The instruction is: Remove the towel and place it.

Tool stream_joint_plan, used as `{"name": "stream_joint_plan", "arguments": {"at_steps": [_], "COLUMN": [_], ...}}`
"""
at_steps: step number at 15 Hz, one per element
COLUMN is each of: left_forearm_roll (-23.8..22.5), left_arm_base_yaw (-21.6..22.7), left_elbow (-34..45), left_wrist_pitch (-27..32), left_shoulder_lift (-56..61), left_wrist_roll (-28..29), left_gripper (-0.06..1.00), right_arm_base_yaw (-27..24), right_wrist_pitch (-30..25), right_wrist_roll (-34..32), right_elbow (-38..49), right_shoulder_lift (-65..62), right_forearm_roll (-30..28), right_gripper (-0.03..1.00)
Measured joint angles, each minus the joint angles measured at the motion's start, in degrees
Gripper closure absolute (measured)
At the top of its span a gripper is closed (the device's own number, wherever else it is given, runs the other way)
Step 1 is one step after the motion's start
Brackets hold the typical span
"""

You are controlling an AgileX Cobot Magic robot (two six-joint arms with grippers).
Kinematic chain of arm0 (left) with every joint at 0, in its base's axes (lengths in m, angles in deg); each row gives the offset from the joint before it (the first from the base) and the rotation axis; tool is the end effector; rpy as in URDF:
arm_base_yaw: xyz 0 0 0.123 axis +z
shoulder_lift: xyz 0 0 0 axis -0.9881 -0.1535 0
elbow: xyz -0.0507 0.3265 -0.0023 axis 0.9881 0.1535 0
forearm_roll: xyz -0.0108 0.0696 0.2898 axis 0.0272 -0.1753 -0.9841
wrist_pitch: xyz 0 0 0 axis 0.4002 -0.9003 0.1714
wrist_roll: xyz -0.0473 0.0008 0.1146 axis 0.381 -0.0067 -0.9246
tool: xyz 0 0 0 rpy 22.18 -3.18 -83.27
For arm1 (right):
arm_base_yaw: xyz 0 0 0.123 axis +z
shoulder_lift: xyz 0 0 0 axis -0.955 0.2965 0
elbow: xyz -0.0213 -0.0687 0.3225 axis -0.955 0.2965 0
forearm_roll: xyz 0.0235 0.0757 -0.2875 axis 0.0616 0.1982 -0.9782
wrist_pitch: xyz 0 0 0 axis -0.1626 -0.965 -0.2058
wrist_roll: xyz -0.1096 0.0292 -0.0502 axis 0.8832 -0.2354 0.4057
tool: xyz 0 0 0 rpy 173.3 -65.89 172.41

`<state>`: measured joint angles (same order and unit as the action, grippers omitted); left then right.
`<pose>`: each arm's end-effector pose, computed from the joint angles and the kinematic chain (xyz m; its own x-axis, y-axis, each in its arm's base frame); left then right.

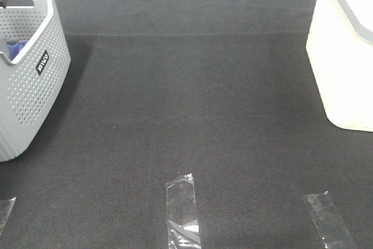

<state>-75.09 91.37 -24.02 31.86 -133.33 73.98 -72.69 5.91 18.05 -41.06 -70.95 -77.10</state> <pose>0.5674 0.1021 0.2243 -0.8751 -0.1993 -0.4409 -0.2133 0.9768 -0.0181 0.0185 0.0102 0.2851 -0.4464 -0.0947 -0.8898 -0.1170 0.9920 -0.0469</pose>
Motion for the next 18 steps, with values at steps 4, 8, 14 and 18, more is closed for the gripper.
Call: {"name": "stream_joint_plan", "arguments": {"at_steps": [4, 8, 14, 18], "left_forearm_roll": [2.81, 15.36, 43.95, 63.88], "left_arm_base_yaw": [0.0, 0.0, 0.0, -0.23], "left_elbow": [0.0, 0.0, -0.06, -0.17], "left_wrist_pitch": [-0.4, -0.86, -0.69, 4.81], "left_shoulder_lift": [3.15, 10.89, 23.61, 27.79], "left_wrist_roll": [-4.58, -17.07, -36.78, -48.01], "left_gripper": [0.94, 0.94, 0.94, 0.94], "right_arm_base_yaw": [0.0, 0.0, 0.0, 0.0], "right_wrist_pitch": [0.0, 0.0, 0.0, 0.0], "right_wrist_roll": [0.0, 0.0, 0.0, 0.0], "right_elbow": [0.0, 0.0, 0.0, 0.0], "right_shoulder_lift": [0.0, 0.0, 0.0, 0.0], "right_forearm_roll": [0.0, 0.0, 0.0, 0.0], "right_gripper": [0.28, 0.28, 0.28, 0.28]}}
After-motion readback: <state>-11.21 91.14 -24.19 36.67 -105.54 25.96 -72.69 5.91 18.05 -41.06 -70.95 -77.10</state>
